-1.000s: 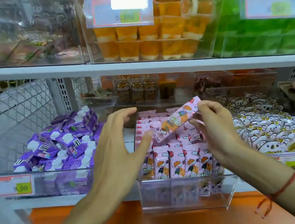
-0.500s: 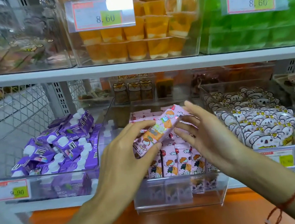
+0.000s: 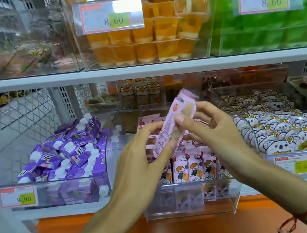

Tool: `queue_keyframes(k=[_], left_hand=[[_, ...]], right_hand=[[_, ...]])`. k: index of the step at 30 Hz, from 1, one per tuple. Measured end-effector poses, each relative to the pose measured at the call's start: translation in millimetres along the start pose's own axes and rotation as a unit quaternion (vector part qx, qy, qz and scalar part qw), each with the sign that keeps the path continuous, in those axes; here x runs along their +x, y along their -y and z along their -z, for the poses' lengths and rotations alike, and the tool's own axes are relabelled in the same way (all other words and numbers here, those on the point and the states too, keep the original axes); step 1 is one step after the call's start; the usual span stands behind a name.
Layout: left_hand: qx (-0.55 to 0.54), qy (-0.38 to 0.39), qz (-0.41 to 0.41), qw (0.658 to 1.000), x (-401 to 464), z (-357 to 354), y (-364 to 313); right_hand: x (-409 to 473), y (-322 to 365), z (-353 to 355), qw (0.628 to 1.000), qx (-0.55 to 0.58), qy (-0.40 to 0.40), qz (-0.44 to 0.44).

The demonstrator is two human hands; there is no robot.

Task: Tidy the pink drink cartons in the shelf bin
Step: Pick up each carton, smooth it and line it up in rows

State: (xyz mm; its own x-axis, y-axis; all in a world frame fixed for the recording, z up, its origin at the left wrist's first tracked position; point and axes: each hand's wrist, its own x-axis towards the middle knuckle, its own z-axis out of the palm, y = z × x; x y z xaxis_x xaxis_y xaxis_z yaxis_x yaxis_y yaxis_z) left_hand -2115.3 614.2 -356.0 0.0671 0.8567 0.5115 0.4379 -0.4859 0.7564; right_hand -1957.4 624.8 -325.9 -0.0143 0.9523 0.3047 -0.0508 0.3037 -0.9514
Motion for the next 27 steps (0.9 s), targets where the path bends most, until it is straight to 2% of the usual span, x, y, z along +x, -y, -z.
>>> queue_keyframes(k=[5, 9, 23, 27], left_hand=[[-0.182, 0.081, 0.132, 0.971, 2, -5, -10], [-0.228, 0.093, 0.241, 0.939, 3, -4, -14], [-0.216, 0.117, 0.225, 0.943, 4, 2, -11], [-0.199, 0.106, 0.185, 0.957, 4, 2, -5]], right_hand=[[6, -4, 5, 0.997, -0.001, -0.014, -0.072], [8, -9, 7, 0.99, 0.012, -0.014, -0.137], [6, -11, 6, 0.992, -0.021, 0.015, -0.12], [4, -11, 7, 0.996, -0.057, 0.047, -0.052]])
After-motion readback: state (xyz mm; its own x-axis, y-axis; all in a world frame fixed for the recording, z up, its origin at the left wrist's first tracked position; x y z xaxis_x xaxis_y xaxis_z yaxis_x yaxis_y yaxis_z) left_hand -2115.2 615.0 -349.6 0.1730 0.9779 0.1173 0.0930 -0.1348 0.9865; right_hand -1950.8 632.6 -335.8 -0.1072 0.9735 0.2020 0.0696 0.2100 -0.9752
